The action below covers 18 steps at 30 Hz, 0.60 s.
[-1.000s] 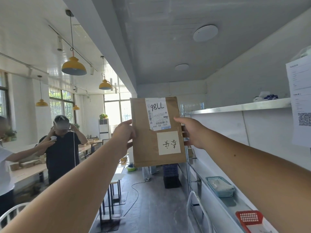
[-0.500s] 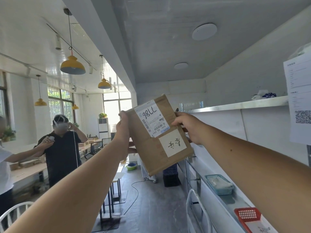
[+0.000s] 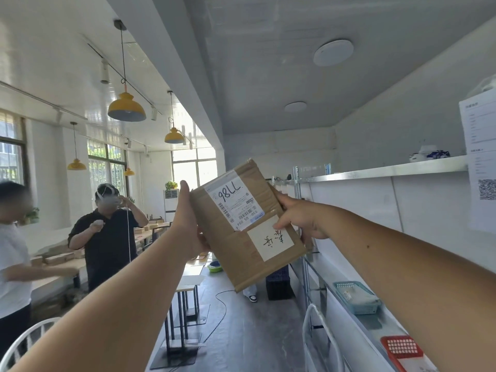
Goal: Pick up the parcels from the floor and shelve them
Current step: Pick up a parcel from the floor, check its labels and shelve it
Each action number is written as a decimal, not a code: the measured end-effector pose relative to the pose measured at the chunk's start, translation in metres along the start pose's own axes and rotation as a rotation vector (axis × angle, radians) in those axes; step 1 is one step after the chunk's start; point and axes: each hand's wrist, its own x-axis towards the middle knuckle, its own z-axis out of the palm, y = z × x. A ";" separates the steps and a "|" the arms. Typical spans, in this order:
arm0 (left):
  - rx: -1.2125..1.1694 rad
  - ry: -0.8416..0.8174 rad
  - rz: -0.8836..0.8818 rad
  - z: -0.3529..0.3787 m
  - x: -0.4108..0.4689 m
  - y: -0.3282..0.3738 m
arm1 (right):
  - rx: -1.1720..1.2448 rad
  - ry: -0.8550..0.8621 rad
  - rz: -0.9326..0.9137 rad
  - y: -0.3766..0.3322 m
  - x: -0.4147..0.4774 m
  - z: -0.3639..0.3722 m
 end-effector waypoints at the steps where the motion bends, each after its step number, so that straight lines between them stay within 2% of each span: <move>1: -0.007 0.020 0.003 -0.001 -0.001 0.000 | -0.005 0.001 -0.006 0.000 0.001 0.002; 5: -0.066 0.049 0.036 -0.004 -0.009 0.000 | 0.044 0.044 -0.105 -0.001 0.004 0.005; 9: -0.183 0.052 0.087 -0.006 -0.013 0.001 | 0.087 0.281 -0.211 -0.002 0.007 0.002; 13: -0.281 0.047 0.138 -0.011 -0.013 -0.004 | 0.141 0.430 -0.290 0.000 0.009 0.002; 18: -0.429 0.036 0.138 -0.012 -0.013 -0.015 | 0.325 0.520 -0.274 -0.003 0.008 0.012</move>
